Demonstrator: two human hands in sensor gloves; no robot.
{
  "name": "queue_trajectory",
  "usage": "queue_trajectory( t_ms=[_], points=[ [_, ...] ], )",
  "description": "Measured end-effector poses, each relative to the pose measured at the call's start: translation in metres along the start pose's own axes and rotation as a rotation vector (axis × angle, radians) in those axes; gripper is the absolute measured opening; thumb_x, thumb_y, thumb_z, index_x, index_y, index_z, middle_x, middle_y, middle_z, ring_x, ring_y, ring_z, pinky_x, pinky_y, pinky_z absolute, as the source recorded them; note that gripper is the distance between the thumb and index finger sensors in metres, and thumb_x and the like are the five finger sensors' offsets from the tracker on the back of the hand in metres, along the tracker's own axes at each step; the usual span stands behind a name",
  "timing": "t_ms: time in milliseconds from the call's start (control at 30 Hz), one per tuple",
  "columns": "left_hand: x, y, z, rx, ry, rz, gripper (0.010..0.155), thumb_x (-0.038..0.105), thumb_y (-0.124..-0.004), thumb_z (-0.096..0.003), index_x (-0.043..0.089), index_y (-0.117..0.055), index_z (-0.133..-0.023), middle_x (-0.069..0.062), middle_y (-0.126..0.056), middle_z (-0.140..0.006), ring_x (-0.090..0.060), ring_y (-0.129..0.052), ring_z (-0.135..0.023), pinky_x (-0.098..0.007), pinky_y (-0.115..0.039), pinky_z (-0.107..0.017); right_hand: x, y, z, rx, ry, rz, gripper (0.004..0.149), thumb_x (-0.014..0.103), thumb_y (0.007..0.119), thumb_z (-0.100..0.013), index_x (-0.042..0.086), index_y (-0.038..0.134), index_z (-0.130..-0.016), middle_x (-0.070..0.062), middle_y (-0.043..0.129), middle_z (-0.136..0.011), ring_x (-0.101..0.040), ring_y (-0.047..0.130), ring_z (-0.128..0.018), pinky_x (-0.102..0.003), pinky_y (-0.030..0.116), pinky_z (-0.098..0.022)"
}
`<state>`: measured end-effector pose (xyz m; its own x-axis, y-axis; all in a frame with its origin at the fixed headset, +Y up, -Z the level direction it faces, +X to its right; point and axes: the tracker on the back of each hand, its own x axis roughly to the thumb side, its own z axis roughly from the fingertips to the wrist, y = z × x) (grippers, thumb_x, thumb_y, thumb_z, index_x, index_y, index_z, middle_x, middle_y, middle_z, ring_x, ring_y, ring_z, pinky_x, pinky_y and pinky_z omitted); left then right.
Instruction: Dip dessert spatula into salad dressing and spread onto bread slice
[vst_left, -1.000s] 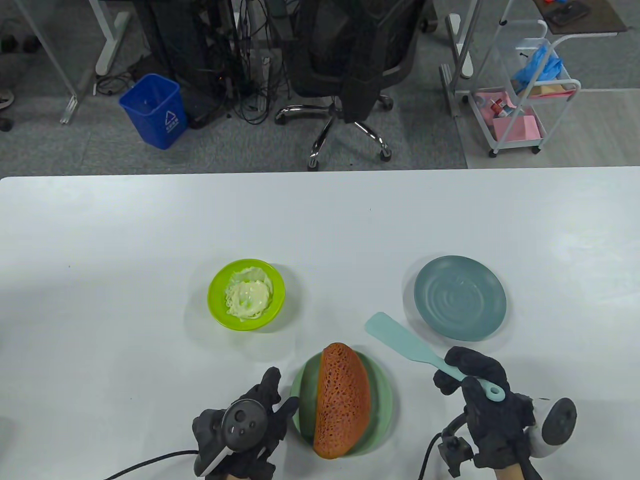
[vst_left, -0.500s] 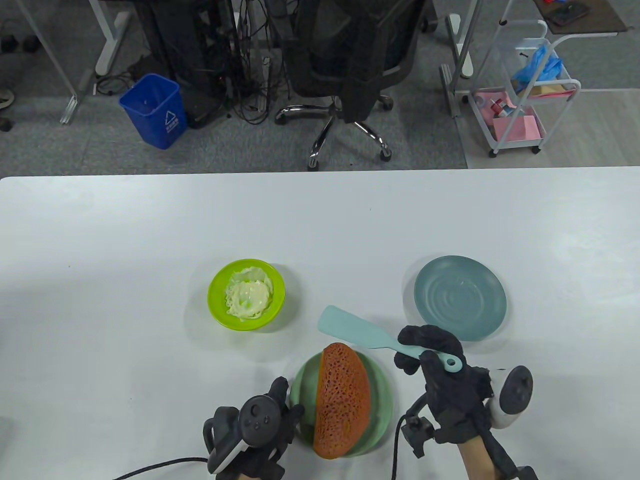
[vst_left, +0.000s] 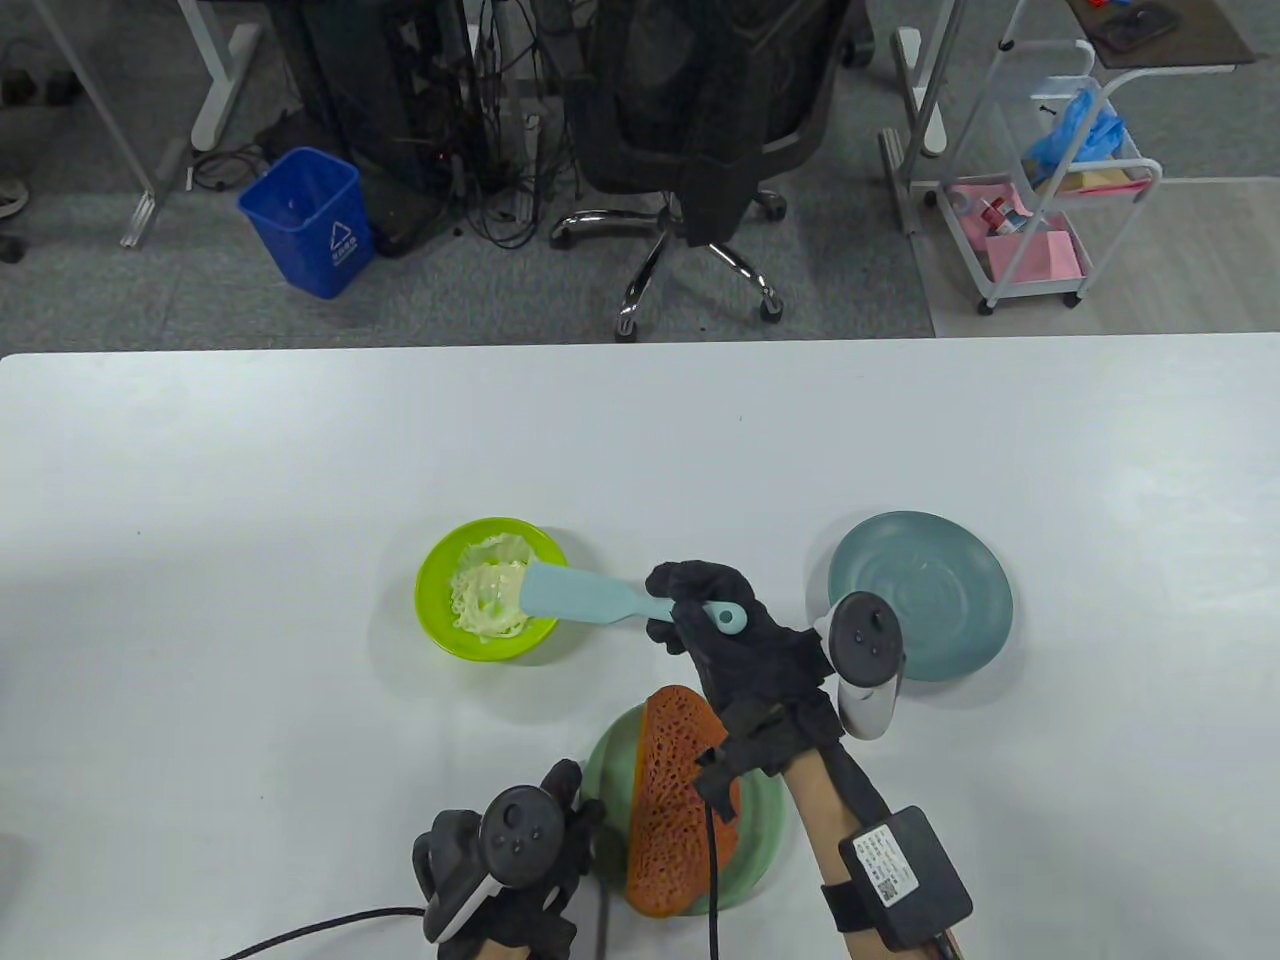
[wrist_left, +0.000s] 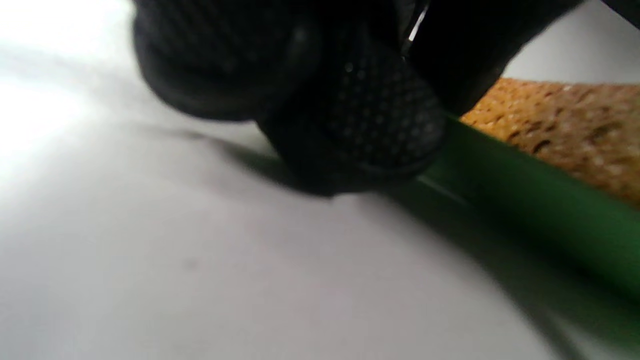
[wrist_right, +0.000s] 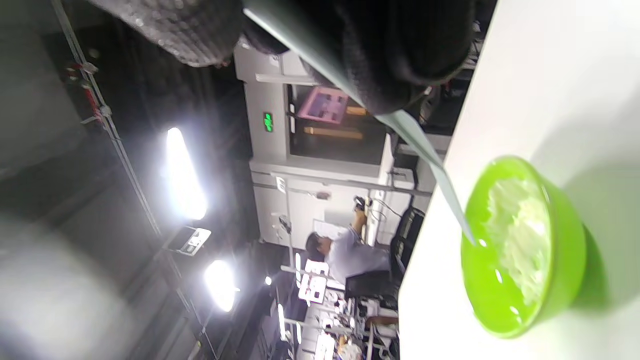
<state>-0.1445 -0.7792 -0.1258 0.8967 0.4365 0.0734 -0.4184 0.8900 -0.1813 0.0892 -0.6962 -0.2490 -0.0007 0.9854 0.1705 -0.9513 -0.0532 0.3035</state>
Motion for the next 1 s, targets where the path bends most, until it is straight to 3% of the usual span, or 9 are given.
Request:
queue_trajectory(
  t_ms=[433,733,1000],
  points=[
    [-0.001,0.002,-0.002,-0.035,0.014,0.039,0.056,0.045,-0.085,-0.0556,0.005,-0.083,-0.096,0.004,-0.105,-0.054,-0.006,-0.112,-0.023,-0.024,-0.098,-0.020,-0.015,0.032,-0.045,0.042,0.182,0.052,0.047,0.042,0.072,-0.061,0.027,0.053,-0.101,-0.014,0.050,-0.111,-0.041,0.080,-0.091,-0.048,0.072,-0.071],
    [-0.001,0.002,-0.002,-0.039,0.016,0.041,0.056,0.045,-0.085,-0.0559,0.006,-0.082,-0.096,0.005,-0.105,-0.053,-0.005,-0.112,-0.023,-0.024,-0.098,-0.020,-0.022,0.042,-0.051,0.046,0.233,0.110,0.049,0.042,0.073,-0.061,0.026,0.052,-0.102,-0.015,0.049,-0.111,-0.042,0.079,-0.091,-0.047,0.073,-0.071],
    [0.000,0.002,-0.002,-0.041,0.013,0.030,0.058,0.044,-0.083,-0.0568,0.004,-0.079,-0.099,0.006,-0.105,-0.052,-0.004,-0.112,-0.022,-0.023,-0.098,-0.020,-0.016,0.038,-0.048,0.005,0.245,0.149,0.049,0.042,0.073,-0.061,0.026,0.051,-0.102,-0.016,0.050,-0.110,-0.042,0.081,-0.089,-0.047,0.074,-0.069]
  ],
)
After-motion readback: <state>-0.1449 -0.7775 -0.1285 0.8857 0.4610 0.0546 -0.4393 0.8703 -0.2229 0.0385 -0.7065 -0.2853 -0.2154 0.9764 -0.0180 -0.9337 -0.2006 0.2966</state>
